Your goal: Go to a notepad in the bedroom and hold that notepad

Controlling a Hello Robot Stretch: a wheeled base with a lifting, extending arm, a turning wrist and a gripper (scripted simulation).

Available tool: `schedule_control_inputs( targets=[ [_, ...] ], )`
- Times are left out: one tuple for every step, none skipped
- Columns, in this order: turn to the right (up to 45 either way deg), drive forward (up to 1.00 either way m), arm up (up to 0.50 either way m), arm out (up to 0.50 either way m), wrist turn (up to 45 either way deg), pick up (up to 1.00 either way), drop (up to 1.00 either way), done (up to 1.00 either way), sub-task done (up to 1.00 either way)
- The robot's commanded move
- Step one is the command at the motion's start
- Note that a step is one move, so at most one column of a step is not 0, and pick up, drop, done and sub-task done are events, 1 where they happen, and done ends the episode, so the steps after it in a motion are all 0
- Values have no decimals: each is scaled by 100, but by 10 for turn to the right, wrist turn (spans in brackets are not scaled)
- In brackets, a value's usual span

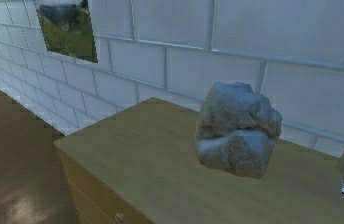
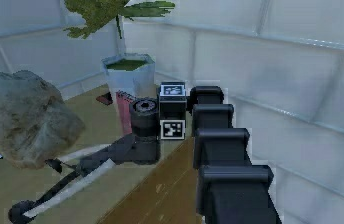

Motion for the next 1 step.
schedule_control_inputs(
  targets=[
    [0,0,0,0,450,0,0,0,0]
  ],
)
